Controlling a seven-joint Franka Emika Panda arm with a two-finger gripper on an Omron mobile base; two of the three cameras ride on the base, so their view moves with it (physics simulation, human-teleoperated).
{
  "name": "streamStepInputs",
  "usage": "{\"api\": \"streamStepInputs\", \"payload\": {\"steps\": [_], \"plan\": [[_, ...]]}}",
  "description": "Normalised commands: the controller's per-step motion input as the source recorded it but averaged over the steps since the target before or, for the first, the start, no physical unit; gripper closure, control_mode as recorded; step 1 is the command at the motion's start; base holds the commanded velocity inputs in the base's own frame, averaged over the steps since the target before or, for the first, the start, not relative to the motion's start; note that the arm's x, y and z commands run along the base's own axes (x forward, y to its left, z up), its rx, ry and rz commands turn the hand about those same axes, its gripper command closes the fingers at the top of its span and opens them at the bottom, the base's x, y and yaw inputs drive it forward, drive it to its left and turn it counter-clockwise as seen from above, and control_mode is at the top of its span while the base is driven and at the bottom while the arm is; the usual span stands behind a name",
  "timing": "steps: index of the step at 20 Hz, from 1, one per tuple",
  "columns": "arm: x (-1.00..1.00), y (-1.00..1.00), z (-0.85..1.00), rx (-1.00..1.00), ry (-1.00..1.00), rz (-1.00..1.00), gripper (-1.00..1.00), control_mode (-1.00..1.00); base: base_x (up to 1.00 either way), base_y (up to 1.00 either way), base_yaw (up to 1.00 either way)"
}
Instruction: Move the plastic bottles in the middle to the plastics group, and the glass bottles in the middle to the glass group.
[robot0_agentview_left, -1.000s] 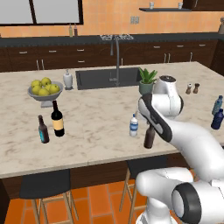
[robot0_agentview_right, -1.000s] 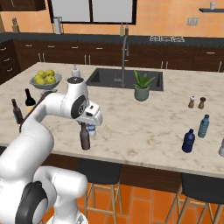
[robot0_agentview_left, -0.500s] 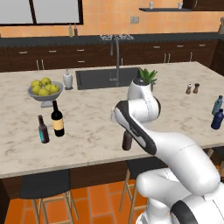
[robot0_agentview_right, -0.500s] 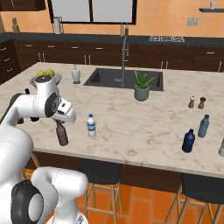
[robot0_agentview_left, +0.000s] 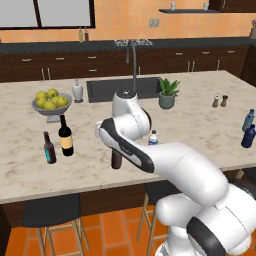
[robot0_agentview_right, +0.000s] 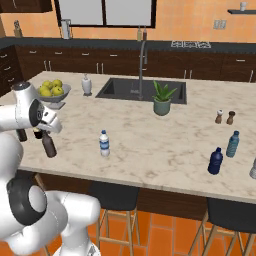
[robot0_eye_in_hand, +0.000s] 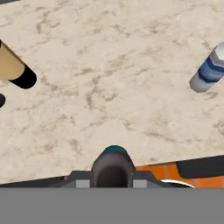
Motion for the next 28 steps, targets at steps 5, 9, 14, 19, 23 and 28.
{"api": "streamStepInputs", "payload": {"steps": [5,9,14,19,23,28], "plan": [[0.32,0.97,0.03,0.00,-0.02,0.00,1.00,-1.00,0.00,0.00,0.00],[0.52,0.64,0.00,0.03,0.00,0.00,1.00,-1.00,0.00,0.00,0.00],[0.45,0.38,-0.13,0.09,0.02,0.00,1.00,-1.00,0.00,0.00,0.00],[0.30,0.26,-0.32,0.03,0.05,0.03,1.00,-1.00,0.00,0.00,0.00],[0.25,0.21,-0.36,0.00,0.00,0.05,1.00,-1.00,0.00,0.00,0.00],[0.09,0.12,-0.32,0.00,0.00,0.04,1.00,-1.00,0.00,0.00,0.00]]}}
